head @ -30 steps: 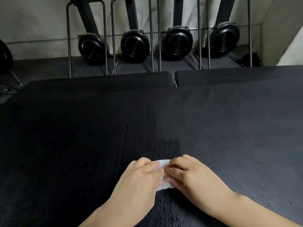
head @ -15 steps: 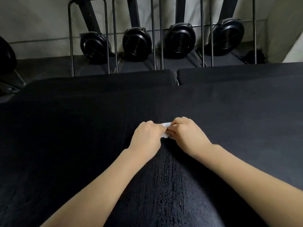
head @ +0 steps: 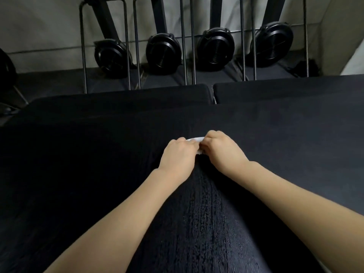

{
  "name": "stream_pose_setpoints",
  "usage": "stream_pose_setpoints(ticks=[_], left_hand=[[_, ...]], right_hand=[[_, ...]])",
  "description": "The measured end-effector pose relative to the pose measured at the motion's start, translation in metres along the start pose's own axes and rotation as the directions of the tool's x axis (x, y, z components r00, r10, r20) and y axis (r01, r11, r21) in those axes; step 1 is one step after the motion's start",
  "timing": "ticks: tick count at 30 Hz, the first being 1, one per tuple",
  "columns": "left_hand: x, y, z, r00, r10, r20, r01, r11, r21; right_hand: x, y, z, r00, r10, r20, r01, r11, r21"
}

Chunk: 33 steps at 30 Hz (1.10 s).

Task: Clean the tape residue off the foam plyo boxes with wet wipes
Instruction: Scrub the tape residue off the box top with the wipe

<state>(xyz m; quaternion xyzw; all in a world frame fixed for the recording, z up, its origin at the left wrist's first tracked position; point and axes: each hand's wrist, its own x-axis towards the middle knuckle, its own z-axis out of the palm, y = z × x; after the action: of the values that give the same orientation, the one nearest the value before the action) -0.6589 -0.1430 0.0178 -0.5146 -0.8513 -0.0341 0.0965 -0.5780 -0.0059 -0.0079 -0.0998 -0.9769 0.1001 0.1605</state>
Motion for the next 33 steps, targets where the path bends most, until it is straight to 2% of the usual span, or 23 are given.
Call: stream_pose_setpoints(ticks=[3,6,10,16,22,25,29,33], left_hand=[[0.003,0.0,-0.007,0.999,0.006,0.046,-0.007,1.0,0.024],[-0.018,0.006,-0.011,0.997,0.063,0.046,-0.063,0.998,0.003],[-0.043,0.013,-0.012,0.993,0.116,-0.017,-0.116,0.993,-0.034],[-0.004,0.008,-0.009,0.999,0.02,-0.038,-0.014,0.989,0.147],[0.037,0.002,-0.014,0.992,-0.106,0.064,0.097,0.988,0.123],[0.028,0.005,-0.014,0.992,-0.087,0.089,0.071,0.984,0.164],[-0.001,0.014,-0.021,1.0,-0.012,0.017,0.008,0.973,0.231],[-0.017,0.013,-0.016,0.999,0.033,0.003,-0.033,0.979,0.202]], right_hand=[[0.001,-0.001,-0.002,1.0,0.022,-0.011,-0.022,1.0,0.013],[-0.026,-0.004,-0.006,0.997,-0.04,-0.066,0.042,0.999,0.022],[-0.057,-0.011,-0.009,0.987,-0.113,-0.11,0.116,0.993,0.023],[-0.015,0.005,0.007,0.99,-0.062,-0.125,0.062,0.998,-0.003],[0.032,0.019,0.008,0.996,0.035,-0.077,-0.033,0.999,0.024],[0.023,0.019,0.008,0.994,0.024,-0.105,-0.019,0.999,0.05],[-0.008,0.016,0.006,0.991,-0.059,-0.118,0.067,0.995,0.069],[-0.023,0.006,0.004,0.986,-0.113,-0.122,0.115,0.993,0.015]])
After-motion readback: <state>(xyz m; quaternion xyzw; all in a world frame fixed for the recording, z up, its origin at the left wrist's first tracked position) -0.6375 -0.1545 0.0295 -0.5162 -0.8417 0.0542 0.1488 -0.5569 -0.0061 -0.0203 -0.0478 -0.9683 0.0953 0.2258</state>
